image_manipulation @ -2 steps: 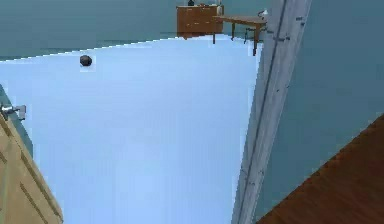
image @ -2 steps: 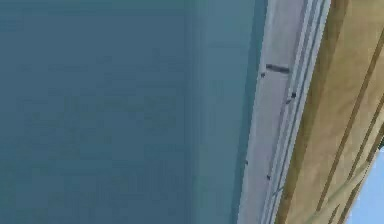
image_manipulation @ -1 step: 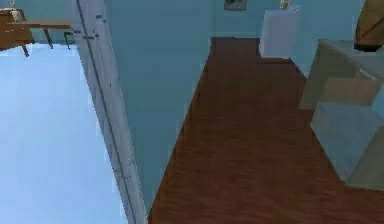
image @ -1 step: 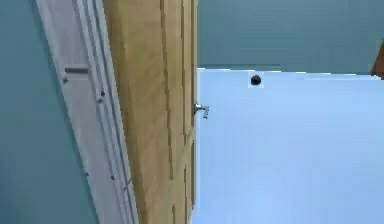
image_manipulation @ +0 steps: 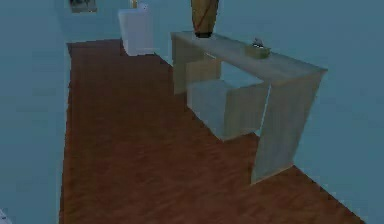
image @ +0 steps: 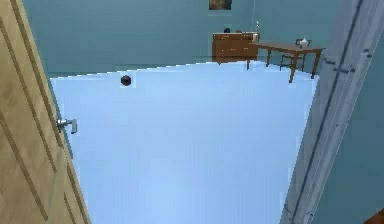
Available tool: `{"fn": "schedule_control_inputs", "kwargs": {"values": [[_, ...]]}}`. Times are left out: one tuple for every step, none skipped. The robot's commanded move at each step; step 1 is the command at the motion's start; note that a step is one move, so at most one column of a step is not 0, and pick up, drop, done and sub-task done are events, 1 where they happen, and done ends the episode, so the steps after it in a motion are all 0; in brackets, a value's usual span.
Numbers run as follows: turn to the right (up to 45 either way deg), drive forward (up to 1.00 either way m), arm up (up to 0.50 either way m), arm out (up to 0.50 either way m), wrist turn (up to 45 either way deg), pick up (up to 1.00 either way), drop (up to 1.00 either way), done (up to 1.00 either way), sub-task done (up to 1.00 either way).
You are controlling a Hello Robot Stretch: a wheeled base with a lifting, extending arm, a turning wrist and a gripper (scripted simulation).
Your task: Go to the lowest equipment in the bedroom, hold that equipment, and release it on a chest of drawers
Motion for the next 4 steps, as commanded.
{"fn": "schedule_control_inputs", "kwargs": {"values": [[0.0,0.70,0.00,0.00,0.0,0.00,0.00,0.00,0.00],[0.0,0.30,0.00,0.00,0.0,0.00,0.00,0.00,0.00],[45.0,0.00,0.00,0.00,0.0,0.00,0.00,0.00,0.00],[18.0,0.00,0.00,0.00,0.0,0.00,0.00,0.00,0.00]]}}
